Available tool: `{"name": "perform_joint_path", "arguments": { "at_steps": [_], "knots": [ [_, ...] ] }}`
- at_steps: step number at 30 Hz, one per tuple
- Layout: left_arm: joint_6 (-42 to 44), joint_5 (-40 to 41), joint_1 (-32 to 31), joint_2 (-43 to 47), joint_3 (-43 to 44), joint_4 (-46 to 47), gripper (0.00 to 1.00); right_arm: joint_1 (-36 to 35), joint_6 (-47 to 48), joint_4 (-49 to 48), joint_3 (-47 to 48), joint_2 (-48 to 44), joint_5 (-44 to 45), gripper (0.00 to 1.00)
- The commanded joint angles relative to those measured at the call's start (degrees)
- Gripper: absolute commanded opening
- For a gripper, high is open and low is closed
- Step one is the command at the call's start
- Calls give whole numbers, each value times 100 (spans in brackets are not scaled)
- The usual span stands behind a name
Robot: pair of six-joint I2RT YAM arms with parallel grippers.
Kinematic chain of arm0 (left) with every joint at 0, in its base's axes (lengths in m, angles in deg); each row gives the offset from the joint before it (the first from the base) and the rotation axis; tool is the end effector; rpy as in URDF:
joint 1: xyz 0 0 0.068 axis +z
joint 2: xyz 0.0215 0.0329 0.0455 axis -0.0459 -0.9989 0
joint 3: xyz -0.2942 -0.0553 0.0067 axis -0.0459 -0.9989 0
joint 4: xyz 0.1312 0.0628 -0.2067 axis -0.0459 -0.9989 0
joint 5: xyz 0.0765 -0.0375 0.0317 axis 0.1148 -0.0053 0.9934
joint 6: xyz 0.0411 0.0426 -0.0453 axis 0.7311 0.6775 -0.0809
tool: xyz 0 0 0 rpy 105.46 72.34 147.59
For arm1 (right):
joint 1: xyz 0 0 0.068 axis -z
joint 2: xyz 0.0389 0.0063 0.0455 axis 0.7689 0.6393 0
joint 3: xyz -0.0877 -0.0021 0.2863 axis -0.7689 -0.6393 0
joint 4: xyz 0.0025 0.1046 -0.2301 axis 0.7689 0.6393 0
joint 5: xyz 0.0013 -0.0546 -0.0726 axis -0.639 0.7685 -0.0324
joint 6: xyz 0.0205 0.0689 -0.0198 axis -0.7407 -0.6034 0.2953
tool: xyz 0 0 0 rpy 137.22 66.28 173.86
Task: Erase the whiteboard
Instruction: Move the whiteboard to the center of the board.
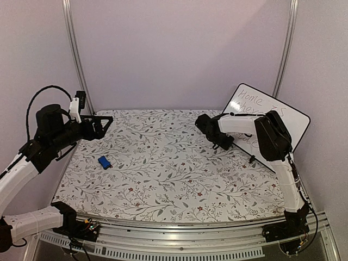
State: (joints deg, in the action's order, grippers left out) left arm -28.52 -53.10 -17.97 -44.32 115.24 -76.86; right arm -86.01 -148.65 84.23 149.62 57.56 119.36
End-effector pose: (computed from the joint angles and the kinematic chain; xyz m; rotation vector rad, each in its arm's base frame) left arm 0.1712 -0.0736 0.3459 0.1706 1.8174 -0.5793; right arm 0.4200 0.2464 0.1272 0.9108 2.1650 -0.3917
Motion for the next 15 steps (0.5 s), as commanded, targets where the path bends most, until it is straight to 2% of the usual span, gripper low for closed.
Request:
{"name": "perform_joint_path", "arguments": {
  "at_steps": [1,15],
  "knots": [
    [-21,54,63,52,-64,128,100,-352,268,-459,-55,-40,-459,0],
    [-23,44,89,94,-66,119,100,-876,568,-677,146,12,-473,0]
  ]
}}
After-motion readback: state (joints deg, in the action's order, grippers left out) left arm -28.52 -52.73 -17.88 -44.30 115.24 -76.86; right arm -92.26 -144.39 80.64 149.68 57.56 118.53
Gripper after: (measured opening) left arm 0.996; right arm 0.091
